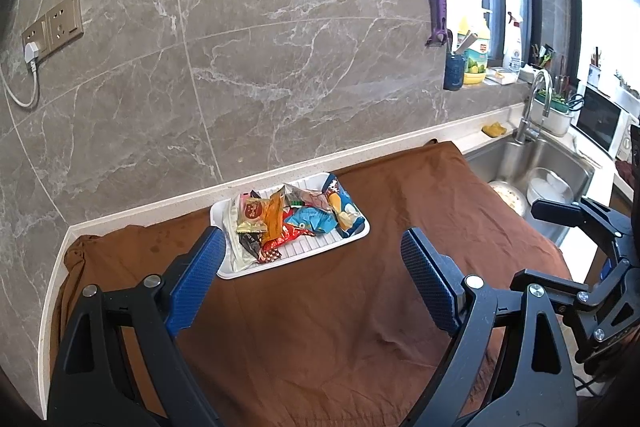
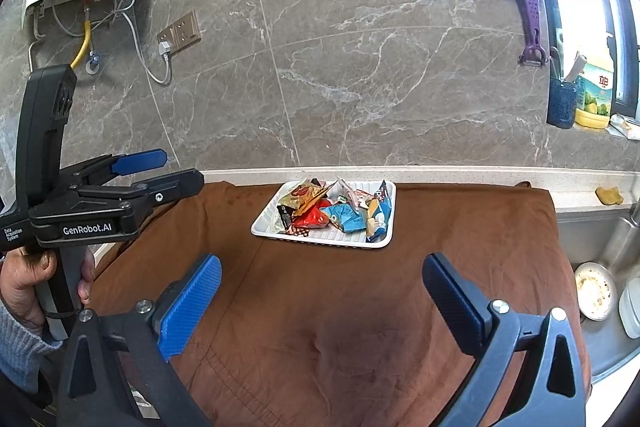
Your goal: Organize snacks
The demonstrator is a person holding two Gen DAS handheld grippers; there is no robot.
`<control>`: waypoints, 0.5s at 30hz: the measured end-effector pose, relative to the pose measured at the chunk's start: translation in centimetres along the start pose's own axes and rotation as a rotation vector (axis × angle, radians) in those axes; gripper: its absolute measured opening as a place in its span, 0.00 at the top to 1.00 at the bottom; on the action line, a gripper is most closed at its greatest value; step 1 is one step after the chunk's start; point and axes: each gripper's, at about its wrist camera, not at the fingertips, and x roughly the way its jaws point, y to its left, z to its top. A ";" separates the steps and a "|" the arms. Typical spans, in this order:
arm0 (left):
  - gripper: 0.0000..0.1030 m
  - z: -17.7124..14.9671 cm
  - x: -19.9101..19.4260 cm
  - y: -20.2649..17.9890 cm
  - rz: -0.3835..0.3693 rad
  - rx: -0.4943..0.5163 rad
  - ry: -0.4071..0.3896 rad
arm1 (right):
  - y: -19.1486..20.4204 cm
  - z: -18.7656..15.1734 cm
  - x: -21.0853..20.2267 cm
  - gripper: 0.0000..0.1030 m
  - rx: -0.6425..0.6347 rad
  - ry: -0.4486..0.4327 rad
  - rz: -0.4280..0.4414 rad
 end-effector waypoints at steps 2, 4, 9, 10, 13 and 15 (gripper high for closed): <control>0.13 0.1 -0.4 -0.2 0.001 0.013 -0.016 | 0.0 0.0 0.0 0.00 0.001 -0.002 0.002; 0.13 0.1 -0.9 -0.3 0.012 0.018 -0.040 | 0.0 0.0 0.0 0.00 0.001 -0.001 0.002; 0.13 0.3 -1.9 -0.7 0.033 0.041 -0.087 | 0.0 -0.1 0.1 0.00 0.004 0.000 0.005; 0.13 0.3 -1.9 -0.8 0.042 0.050 -0.092 | 0.1 -0.2 0.1 0.00 0.007 0.001 0.007; 0.13 0.2 -2.1 -1.2 0.075 0.057 -0.104 | 0.1 -0.2 0.3 0.00 0.012 0.004 0.011; 0.13 0.1 -2.0 -1.5 0.118 0.067 -0.111 | 0.1 -0.3 0.4 0.00 0.014 0.009 0.012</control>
